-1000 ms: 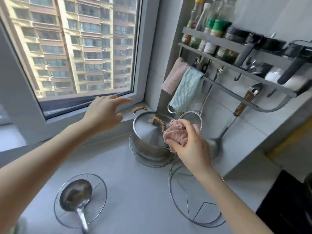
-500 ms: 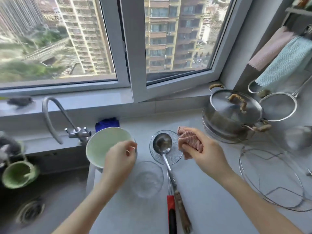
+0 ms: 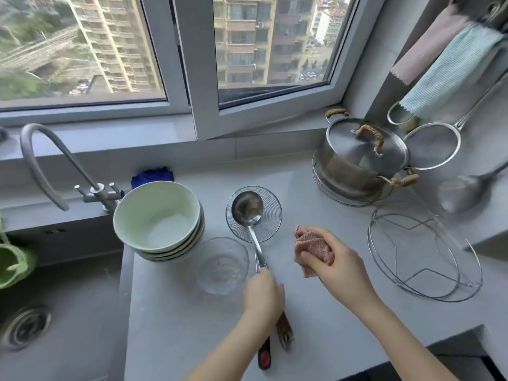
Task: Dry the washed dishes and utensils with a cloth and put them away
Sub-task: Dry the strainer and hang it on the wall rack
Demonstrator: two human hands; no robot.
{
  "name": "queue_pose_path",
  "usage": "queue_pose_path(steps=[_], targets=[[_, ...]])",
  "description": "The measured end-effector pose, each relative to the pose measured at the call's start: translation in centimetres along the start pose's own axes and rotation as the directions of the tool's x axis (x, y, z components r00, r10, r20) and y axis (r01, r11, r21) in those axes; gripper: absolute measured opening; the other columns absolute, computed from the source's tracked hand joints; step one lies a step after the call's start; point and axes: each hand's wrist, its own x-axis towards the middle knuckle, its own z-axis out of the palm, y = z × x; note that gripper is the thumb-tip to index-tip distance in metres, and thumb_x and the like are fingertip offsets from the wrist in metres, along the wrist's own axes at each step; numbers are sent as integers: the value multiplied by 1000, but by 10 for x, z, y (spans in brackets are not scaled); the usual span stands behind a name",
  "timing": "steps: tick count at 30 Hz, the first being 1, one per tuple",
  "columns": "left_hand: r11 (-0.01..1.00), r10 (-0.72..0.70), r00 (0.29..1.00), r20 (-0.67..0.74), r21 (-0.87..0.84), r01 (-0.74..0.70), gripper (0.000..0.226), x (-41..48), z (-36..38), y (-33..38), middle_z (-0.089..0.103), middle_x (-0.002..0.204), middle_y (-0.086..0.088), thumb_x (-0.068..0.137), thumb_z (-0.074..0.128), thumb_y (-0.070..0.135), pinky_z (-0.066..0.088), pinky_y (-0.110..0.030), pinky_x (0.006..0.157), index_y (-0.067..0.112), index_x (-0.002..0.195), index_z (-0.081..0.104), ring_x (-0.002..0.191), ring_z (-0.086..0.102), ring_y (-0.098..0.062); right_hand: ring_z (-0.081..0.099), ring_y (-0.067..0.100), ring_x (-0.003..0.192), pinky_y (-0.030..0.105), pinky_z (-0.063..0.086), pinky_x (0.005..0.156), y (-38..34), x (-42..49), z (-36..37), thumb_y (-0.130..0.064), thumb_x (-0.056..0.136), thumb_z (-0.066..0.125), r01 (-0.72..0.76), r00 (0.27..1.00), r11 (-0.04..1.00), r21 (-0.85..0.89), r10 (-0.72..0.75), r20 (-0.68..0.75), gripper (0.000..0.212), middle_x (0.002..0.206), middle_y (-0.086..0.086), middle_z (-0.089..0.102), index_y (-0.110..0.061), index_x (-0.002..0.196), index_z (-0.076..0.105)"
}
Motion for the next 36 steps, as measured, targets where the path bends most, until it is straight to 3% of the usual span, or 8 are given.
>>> queue_pose_path(steps=[7,11,15,20,24,27,31,36], targets=[[938,-213,977,-28,274,212,40,10,33,32,67,108,-3,88,47,3,46,-26,71,3,126,32,98,67,-20,64,3,91,32,52,86,36,7,-31,-23,80,74,-45,992,998,54,38,118,41,98,-20,69,-42,114,61],[858,-461,887,-18,-262,441,31,2,31,37,64,97,-5,82,53,10,42,-26,63,7,110,40,90,64,-25,65,8,87,35,54,81,58,17,-47,-23,80,74,-8,978,993,119,-17,206,42,96,-17,70,-44,115,61],[302,-523,804,283,-821,485,13,1,8,26,47,59,-5,70,60,7,33,-17,42,6,76,49,50,48,-18,60,5,63,20,45,54,70,31,-58,-18,81,73,-19,959,966,256,-55,278,38,81,-13,70,-46,104,64],[-199,-290,834,470,-882,428,34,1,-20,28,53,60,-14,98,45,24,37,-16,31,4,71,47,47,64,-24,55,16,49,21,32,41,70,46,-58,-12,88,66,-153,925,866,477,-44,377,22,69,0,66,-27,103,67],[-21,-290,872,394,-914,405,27,-5,-32,33,49,48,-9,102,30,15,23,-10,27,5,80,43,25,38,-10,65,9,57,26,41,48,57,54,-52,-21,89,66,-81,953,843,532,-90,288,13,74,-3,71,-29,100,65],[129,-257,900,351,-911,392,25,-20,-49,27,48,44,-8,97,32,3,26,-10,29,3,75,45,25,37,-14,66,-3,89,21,52,74,39,69,-33,-29,88,66,250,942,865,435,-321,97,27,101,-23,69,-47,107,59],[210,-103,934,342,-910,356,26,-41,-84,23,45,46,-9,95,35,2,26,-9,30,3,72,46,25,36,-14,50,27,130,41,45,103,19,103,13,-15,86,65,680,712,722,129,-692,117,41,136,4,57,-16,126,60],[451,29,939,343,-843,294,20,-54,-114,19,38,48,-1,96,34,3,26,-14,32,7,77,41,29,37,-14,57,30,122,61,24,112,11,142,33,-5,81,68,842,537,515,-160,-772,340,35,123,8,66,-9,116,67]])
